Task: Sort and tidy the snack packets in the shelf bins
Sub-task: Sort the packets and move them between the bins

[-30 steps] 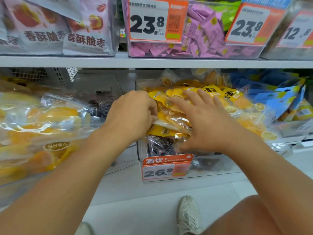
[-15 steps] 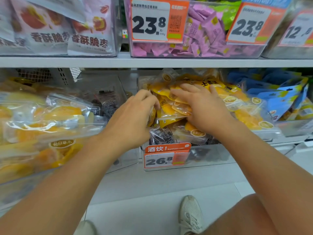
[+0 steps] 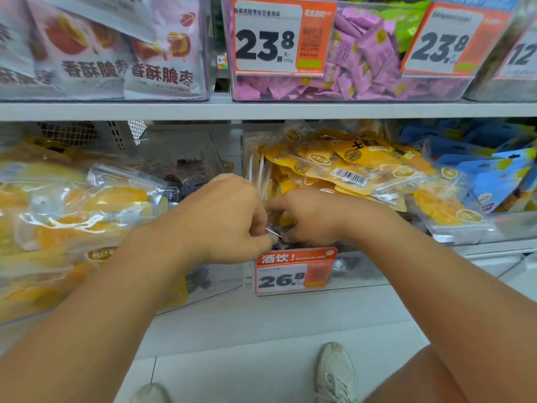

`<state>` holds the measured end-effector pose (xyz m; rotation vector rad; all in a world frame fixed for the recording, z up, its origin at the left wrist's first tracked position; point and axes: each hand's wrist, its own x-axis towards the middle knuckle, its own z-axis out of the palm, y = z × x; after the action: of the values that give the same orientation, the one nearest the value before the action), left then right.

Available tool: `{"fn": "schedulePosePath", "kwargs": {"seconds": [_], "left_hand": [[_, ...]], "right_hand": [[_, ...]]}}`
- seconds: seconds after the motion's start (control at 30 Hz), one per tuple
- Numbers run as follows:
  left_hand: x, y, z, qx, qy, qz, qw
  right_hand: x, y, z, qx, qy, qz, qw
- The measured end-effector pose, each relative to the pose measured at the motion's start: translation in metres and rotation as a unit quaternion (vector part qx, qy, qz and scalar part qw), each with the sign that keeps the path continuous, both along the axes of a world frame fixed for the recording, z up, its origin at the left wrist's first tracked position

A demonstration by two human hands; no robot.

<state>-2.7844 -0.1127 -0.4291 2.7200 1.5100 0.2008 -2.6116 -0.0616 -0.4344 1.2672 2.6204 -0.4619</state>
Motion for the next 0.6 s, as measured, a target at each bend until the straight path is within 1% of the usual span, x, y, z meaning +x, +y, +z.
{"fn": "schedulePosePath", "kwargs": {"seconds": [0.07, 0.1, 0.27, 0.33, 0.37, 0.47, 0.6], "left_hand": [[0.001, -0.006, 0.001, -0.035, 0.015, -0.018, 0.999], [0.001, -0.009, 0.002, -0.054, 0.008, -0.025, 0.998], [0.0, -0.013, 0.013, -0.104, -0.041, -0.012, 0.994], [-0.002, -0.011, 0.013, -0.11, -0.044, -0.015, 0.993], [-0.002, -0.012, 0.013, -0.114, -0.052, -0.017, 0.992], [-0.004, -0.014, 0.003, -0.115, -0.094, -0.032, 0.988], [-0.005, -0.018, -0.01, -0.092, -0.098, -0.052, 0.99]], "right_hand": [[-0.001, 0.006, -0.002, 0.016, -0.053, -0.012, 0.998], [-0.002, 0.008, -0.004, 0.012, -0.064, -0.014, 0.998], [-0.015, 0.019, -0.017, -0.032, -0.092, -0.014, 0.995], [-0.019, 0.02, -0.014, -0.06, -0.079, -0.022, 0.995], [-0.021, 0.02, -0.013, -0.064, -0.077, -0.019, 0.995], [-0.026, 0.02, -0.015, -0.032, -0.096, 0.0, 0.995], [-0.023, 0.02, -0.019, -0.068, -0.011, -0.032, 0.997]]}}
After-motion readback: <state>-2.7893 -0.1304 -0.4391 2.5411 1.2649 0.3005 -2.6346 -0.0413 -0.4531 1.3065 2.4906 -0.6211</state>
